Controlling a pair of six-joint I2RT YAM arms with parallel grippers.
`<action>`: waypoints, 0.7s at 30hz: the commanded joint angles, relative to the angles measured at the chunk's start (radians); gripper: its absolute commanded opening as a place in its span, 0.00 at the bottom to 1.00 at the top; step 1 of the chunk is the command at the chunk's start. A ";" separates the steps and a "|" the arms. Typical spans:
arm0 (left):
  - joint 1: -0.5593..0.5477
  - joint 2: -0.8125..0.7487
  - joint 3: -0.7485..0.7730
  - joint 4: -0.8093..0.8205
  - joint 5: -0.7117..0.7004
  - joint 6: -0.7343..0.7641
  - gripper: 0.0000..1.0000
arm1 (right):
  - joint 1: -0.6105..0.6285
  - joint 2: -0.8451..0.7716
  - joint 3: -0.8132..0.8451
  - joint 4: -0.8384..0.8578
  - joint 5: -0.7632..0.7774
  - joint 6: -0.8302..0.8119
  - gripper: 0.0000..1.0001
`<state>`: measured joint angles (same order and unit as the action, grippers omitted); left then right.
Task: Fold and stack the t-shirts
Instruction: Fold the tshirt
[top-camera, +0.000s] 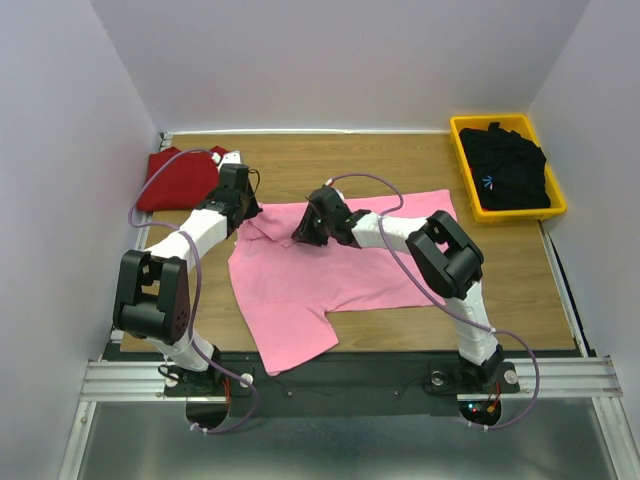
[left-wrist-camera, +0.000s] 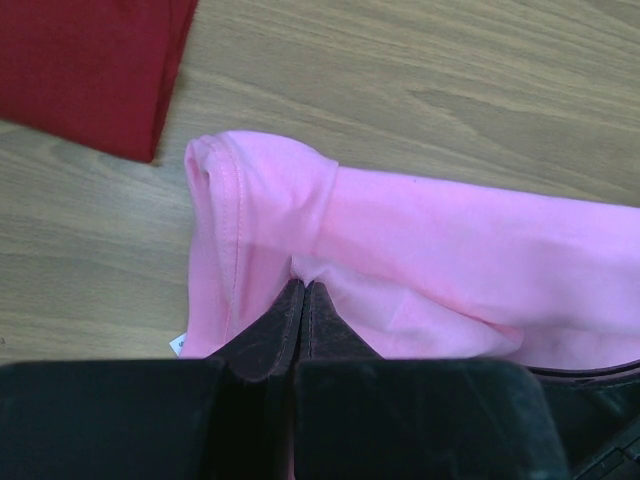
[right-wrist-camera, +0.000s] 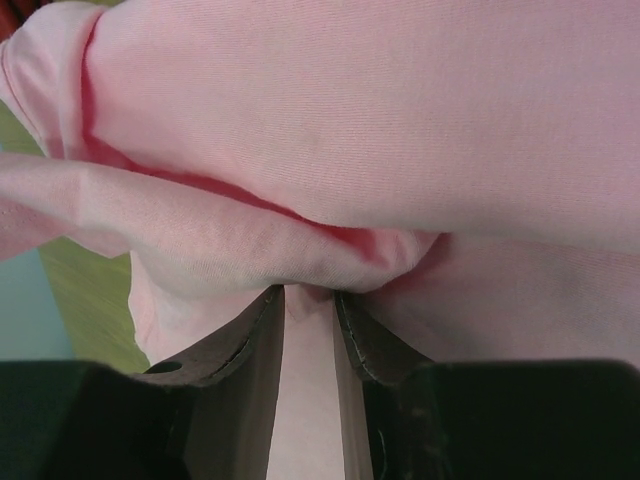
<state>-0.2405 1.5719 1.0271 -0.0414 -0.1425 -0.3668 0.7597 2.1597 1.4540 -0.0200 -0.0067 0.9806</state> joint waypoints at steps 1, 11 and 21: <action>0.000 -0.003 -0.002 0.032 0.007 0.011 0.00 | 0.012 0.005 0.031 -0.047 0.033 -0.013 0.32; -0.003 0.000 -0.005 0.037 0.017 0.003 0.00 | 0.016 0.045 0.080 -0.055 0.043 -0.040 0.16; -0.003 0.004 -0.002 0.035 0.017 0.005 0.00 | 0.016 0.008 0.089 -0.058 0.057 -0.089 0.01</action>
<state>-0.2405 1.5742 1.0271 -0.0410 -0.1272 -0.3676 0.7612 2.1880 1.5097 -0.0738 0.0090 0.9264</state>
